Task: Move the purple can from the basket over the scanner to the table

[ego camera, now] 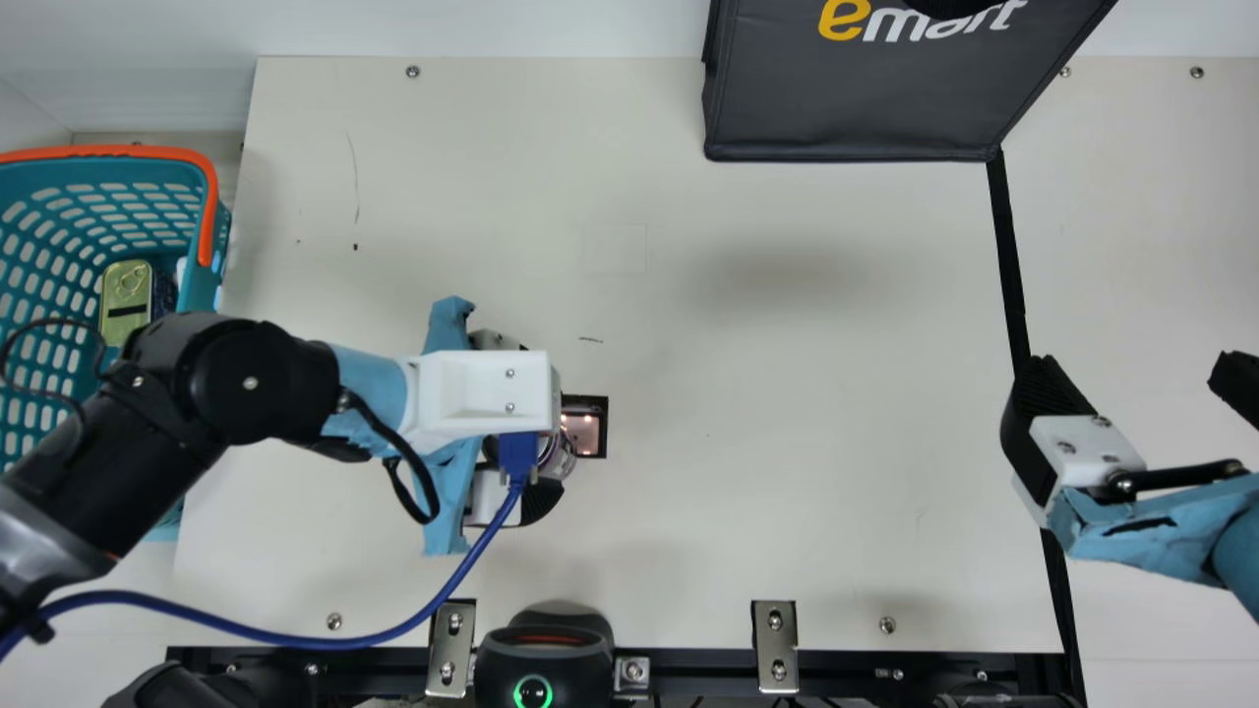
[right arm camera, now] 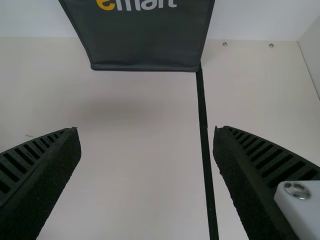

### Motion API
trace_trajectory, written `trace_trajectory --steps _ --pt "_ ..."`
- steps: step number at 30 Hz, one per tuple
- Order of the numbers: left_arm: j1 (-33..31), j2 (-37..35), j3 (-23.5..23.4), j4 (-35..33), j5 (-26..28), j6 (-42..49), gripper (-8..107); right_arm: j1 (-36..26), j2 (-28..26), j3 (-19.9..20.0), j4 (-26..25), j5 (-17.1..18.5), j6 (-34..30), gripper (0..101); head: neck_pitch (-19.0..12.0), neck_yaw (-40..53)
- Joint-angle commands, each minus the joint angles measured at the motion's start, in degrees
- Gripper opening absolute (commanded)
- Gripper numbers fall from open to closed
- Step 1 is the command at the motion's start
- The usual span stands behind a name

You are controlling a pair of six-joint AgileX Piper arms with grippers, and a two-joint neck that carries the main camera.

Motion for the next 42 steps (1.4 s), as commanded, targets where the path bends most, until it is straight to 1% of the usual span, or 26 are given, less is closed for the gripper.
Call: trace_trajectory --steps 1,14,34,42 --pt "-0.05 0.71 -0.07 0.06 -0.17 -0.17 -8 0.00 0.00 0.00 0.00 0.00 0.00 95 -1.75 0.09" --pt "0.50 3.38 -0.03 -1.13 -0.75 -0.33 -8 0.00 0.00 0.00 0.00 0.00 0.00 95 -1.75 0.09" --pt "0.36 4.56 -0.66 -1.41 -1.30 -2.72 59 0.00 0.00 0.00 0.00 0.00 0.00 95 -1.75 0.09" --pt "0.14 3.48 -0.69 -0.82 -1.40 -4.56 85 0.00 0.00 0.00 0.00 0.00 0.00 95 -1.75 0.09"
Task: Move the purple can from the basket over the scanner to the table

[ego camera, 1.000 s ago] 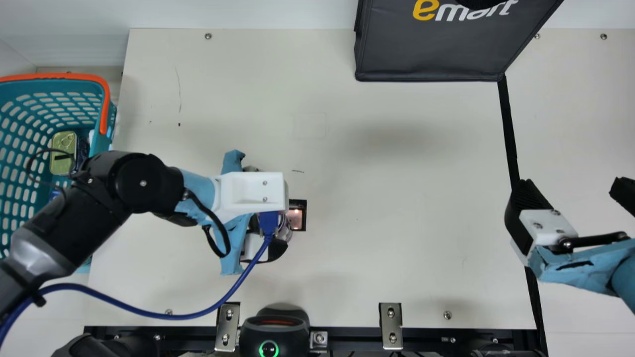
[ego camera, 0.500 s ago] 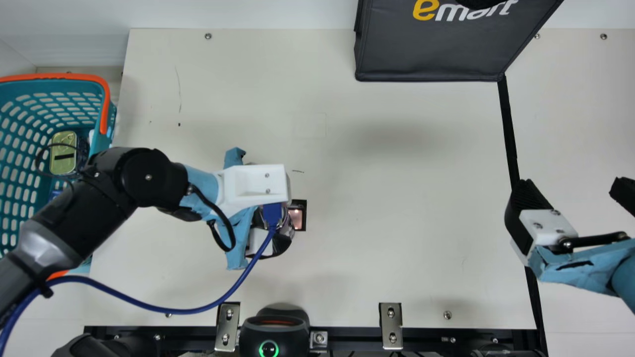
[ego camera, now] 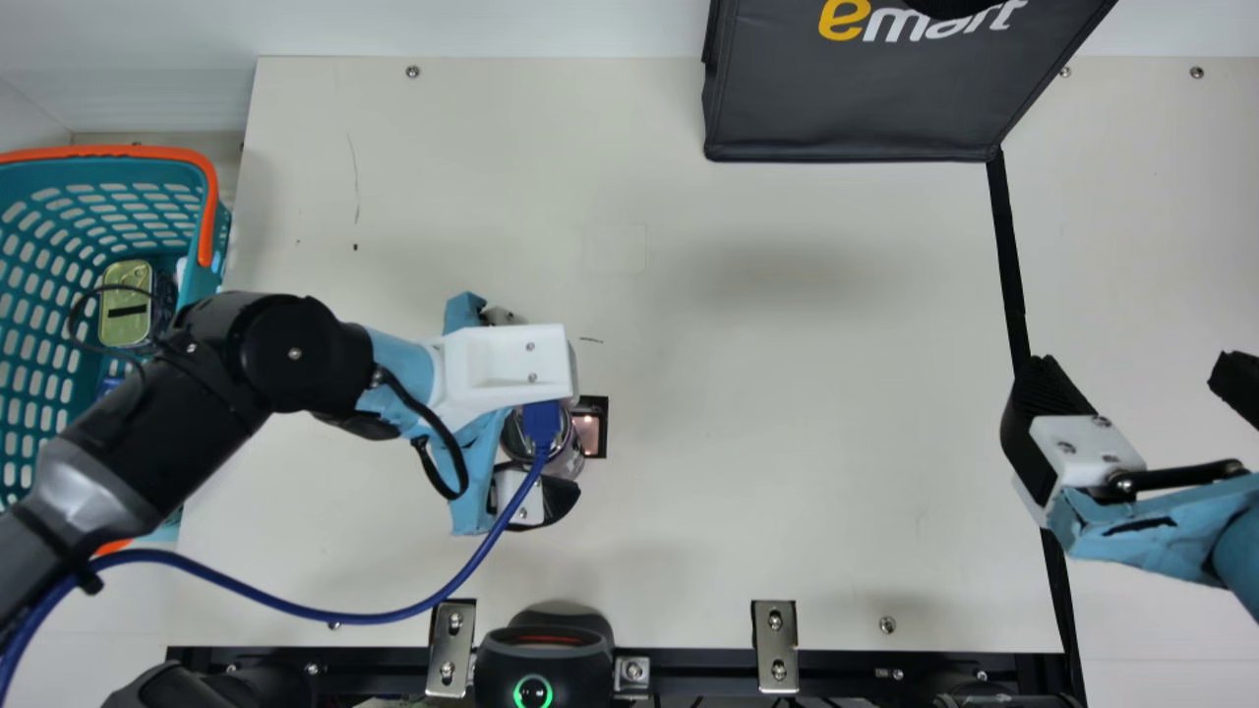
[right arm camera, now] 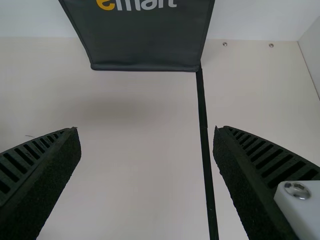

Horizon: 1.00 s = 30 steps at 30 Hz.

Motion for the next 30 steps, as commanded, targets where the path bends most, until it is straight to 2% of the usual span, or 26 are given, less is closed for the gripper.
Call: trace_trajectory --steps 1,11,30 --pt "-0.01 -0.71 0.06 0.18 -0.08 -0.98 89 0.00 0.00 0.00 0.00 0.00 0.00 95 -1.75 0.09" --pt "0.32 -9.86 0.76 1.74 -0.45 -9.29 90 0.00 0.00 0.00 0.00 0.00 0.00 95 -1.75 0.09" --pt "0.53 -25.54 4.44 12.15 -1.62 -30.31 90 0.00 0.00 0.00 0.00 0.06 0.00 95 -1.75 0.09"
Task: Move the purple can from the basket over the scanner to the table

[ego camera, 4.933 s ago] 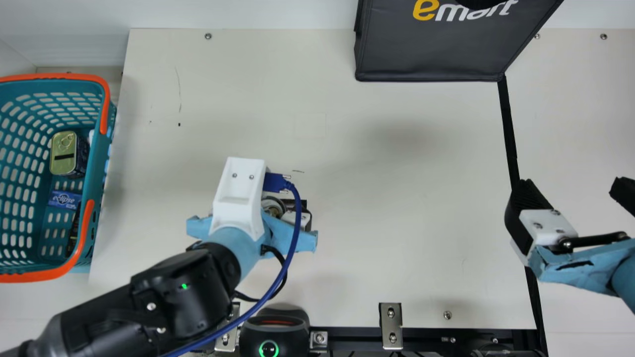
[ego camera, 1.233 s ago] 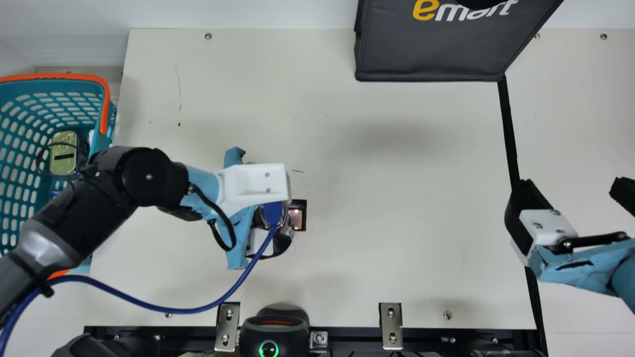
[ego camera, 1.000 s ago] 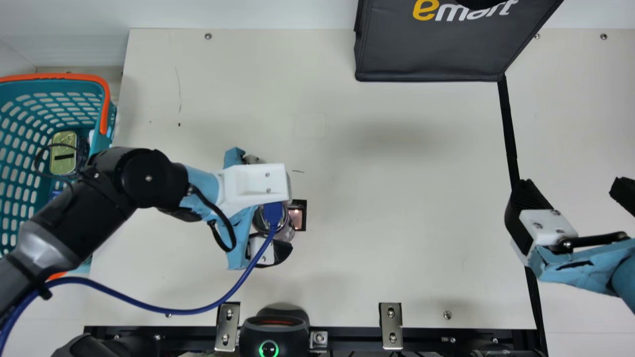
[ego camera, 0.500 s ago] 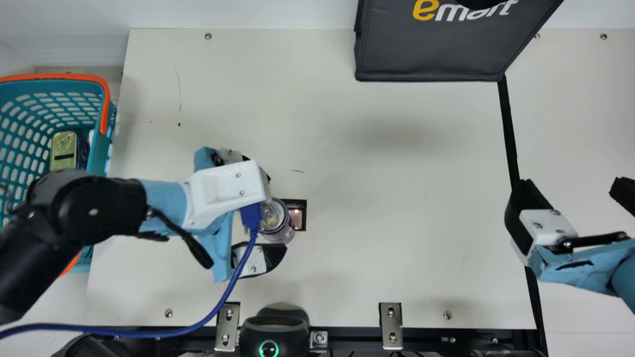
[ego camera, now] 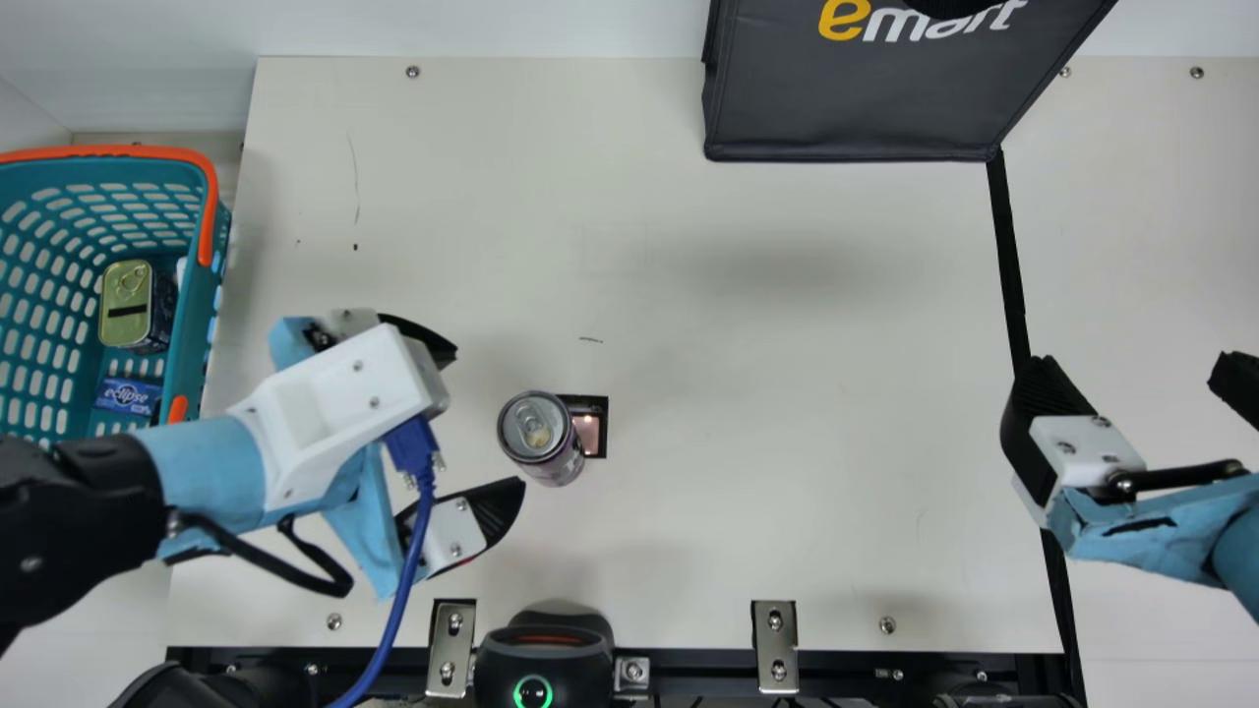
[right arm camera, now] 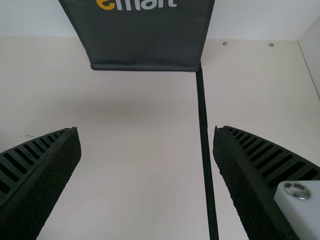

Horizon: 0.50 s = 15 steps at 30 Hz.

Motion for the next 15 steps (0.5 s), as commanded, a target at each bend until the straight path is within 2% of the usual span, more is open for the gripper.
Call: trace_trajectory --steps 1,15 --pt "-0.15 -1.21 0.67 1.20 -0.22 -2.27 90 0.00 0.00 0.00 0.00 0.00 0.00 95 -1.75 0.09" --pt "-3.49 -4.62 10.50 7.43 -8.89 -9.21 90 0.00 0.00 0.00 0.00 0.00 0.00 95 -1.75 0.09"
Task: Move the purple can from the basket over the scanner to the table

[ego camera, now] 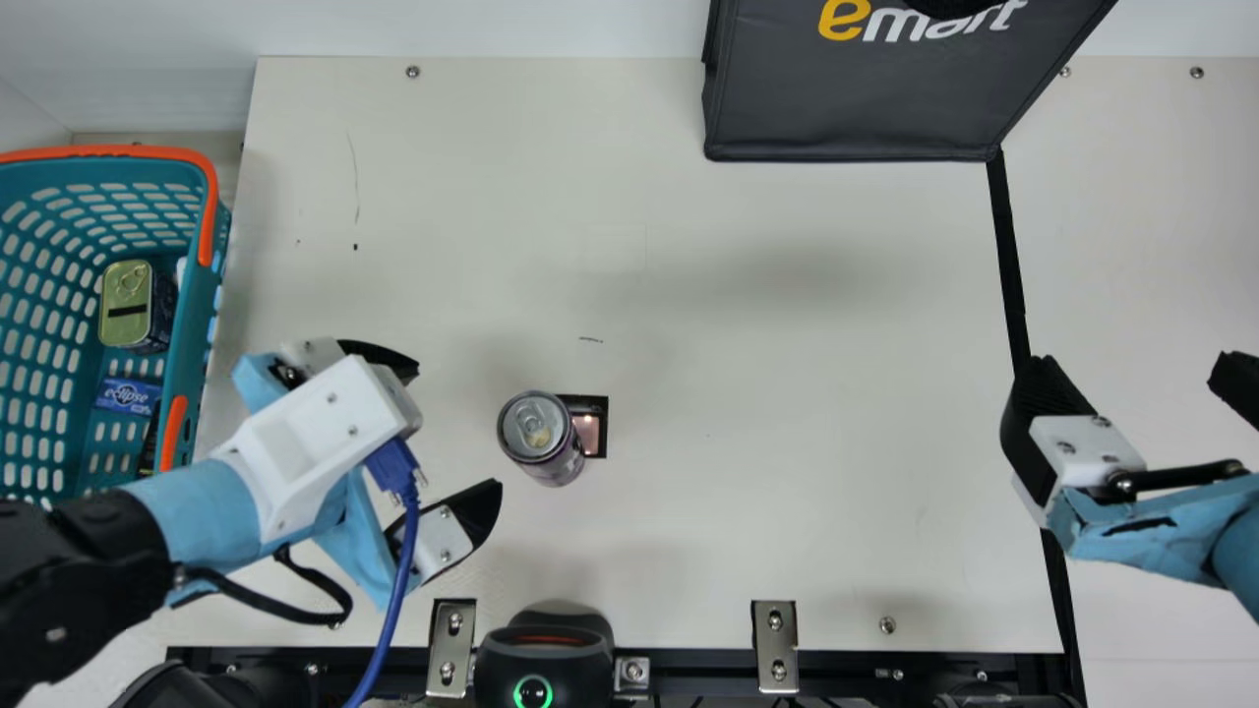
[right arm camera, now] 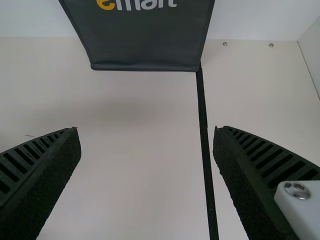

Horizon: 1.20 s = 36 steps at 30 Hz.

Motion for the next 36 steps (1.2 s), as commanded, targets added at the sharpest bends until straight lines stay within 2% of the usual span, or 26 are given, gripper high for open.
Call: trace_trajectory --steps 1,14,27,33,36 --pt "-0.56 -0.07 1.72 0.32 -1.69 -0.30 90 0.00 0.00 0.00 0.00 0.00 0.00 95 -1.75 0.09" --pt "-3.85 2.22 7.46 -2.84 -9.84 1.23 90 0.00 0.00 0.00 0.00 0.00 0.00 95 -1.75 0.09" --pt "-8.04 8.67 7.74 -5.08 -20.03 0.74 90 0.00 0.00 0.00 0.00 0.00 0.00 95 -1.75 0.09" --pt "-9.16 11.02 7.17 -5.49 -22.52 0.48 90 0.00 0.00 0.00 0.00 0.00 0.00 95 -1.75 0.09" --pt "-9.44 11.73 6.92 -5.56 -22.69 0.44 70 0.00 0.00 0.00 0.00 0.00 0.00 95 -1.75 0.09"
